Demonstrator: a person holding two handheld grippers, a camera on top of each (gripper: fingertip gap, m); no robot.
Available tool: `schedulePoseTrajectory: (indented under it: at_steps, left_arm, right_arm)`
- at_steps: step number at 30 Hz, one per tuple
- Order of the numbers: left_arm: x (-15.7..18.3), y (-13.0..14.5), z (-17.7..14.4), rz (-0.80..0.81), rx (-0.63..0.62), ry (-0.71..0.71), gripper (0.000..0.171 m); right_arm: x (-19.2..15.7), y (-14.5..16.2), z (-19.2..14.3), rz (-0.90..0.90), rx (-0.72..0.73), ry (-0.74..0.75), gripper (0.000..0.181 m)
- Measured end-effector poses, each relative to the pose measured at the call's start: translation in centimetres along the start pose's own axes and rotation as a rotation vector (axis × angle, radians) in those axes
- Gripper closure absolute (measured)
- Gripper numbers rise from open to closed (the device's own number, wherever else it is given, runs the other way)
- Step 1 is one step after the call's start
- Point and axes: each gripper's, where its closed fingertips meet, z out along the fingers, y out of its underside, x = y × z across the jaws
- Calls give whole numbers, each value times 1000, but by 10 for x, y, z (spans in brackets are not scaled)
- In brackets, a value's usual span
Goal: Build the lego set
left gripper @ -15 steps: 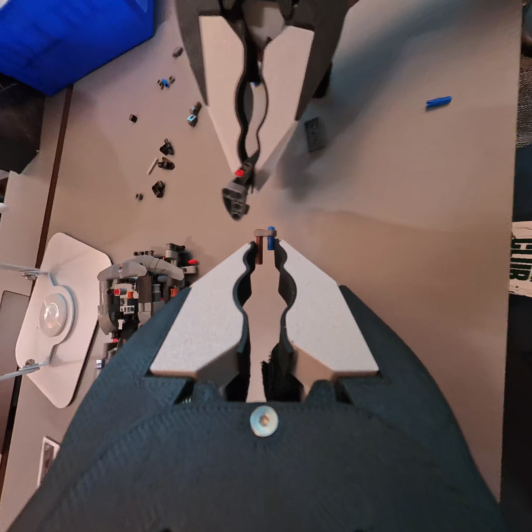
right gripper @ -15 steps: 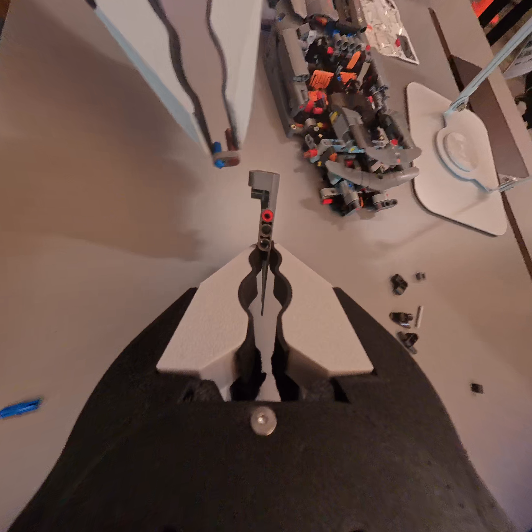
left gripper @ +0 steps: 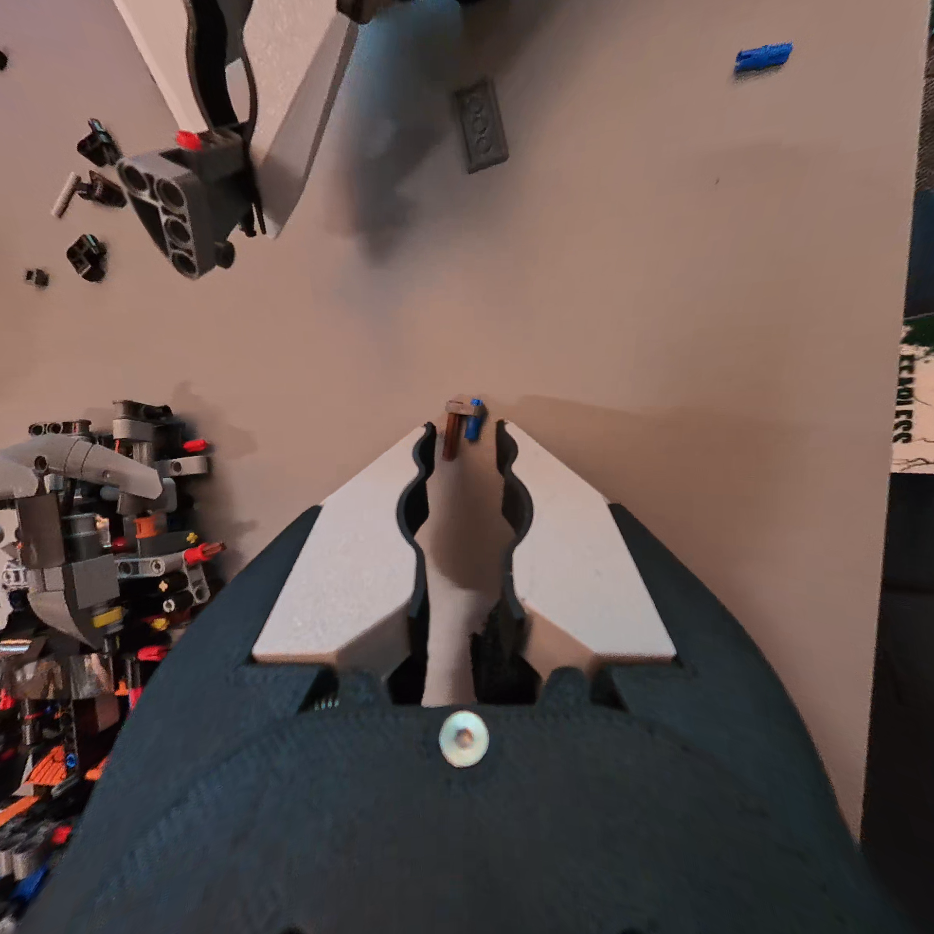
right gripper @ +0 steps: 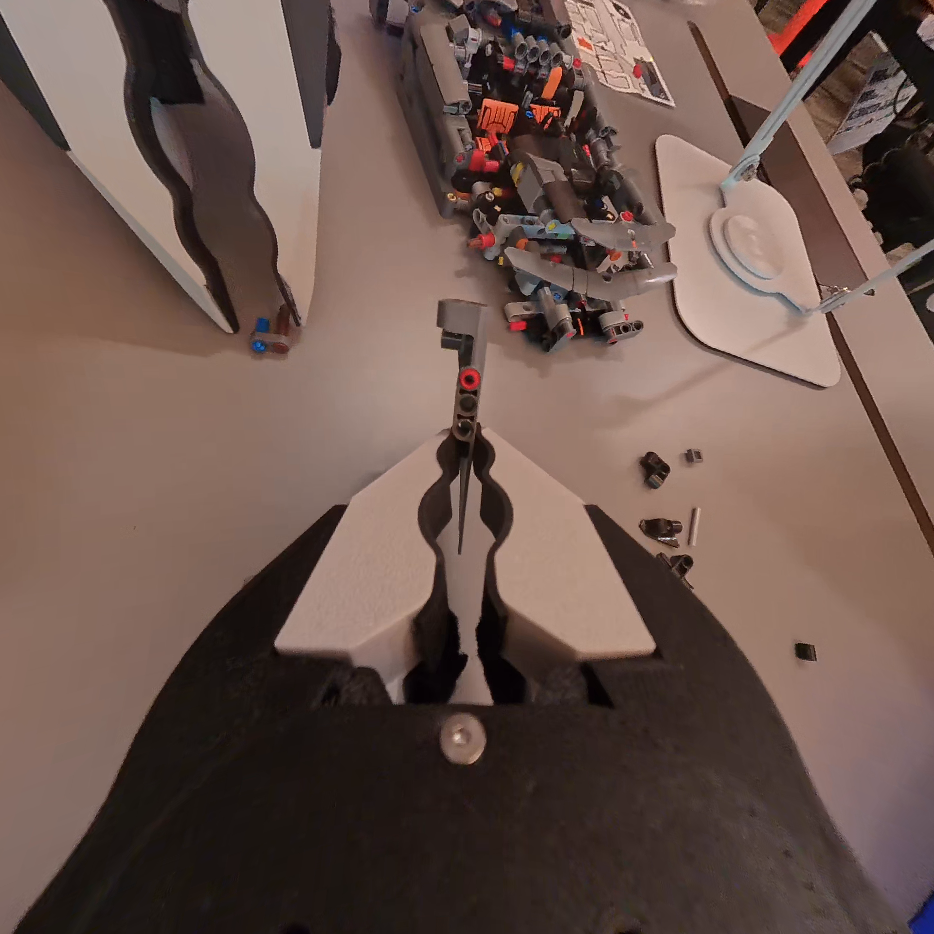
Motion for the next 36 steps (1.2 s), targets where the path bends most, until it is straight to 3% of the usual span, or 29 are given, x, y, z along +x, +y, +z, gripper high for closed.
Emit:
schedulePoseTrajectory:
  at_steps: [5, 9, 14, 16, 19, 21, 23, 27, 30, 36]
  left_arm:
    - [1, -6, 4, 34, -40, -4, 146]
    - [4, -8, 7, 20, -59, 32, 159]
    - [0, -14, 8, -29, -26, 33, 159]
    - [4, -33, 5, -90, 85, 82, 159]
    - [6, -78, -14, -216, 360, 170, 160]
    - [0, -92, -24, -292, 510, 209, 159]
    - [-8, -80, -24, -377, 531, 237, 159]
    - [-10, -21, -10, -396, 328, 144, 153]
    - [-11, 8, -12, -416, 267, 89, 151]
    - [-8, 5, -14, -325, 199, 39, 145]
  right_arm:
    - [-2, 0, 0, -19, -4, 4, 180]
    - [-2, -1, -3, -17, 6, 7, 180]
    - [-2, 0, -3, -17, 5, 8, 180]
    - [-1, 0, -4, -8, 8, 12, 180]
    - [3, 1, -7, 9, 16, 26, 180]
    - [6, 2, -10, 20, 24, 33, 180]
    - [7, 2, -11, 27, 26, 37, 180]
    - [8, 3, -11, 29, 22, 35, 180]
    - [7, 3, -11, 23, 20, 33, 180]
    - [6, 4, -10, 23, 13, 31, 180]
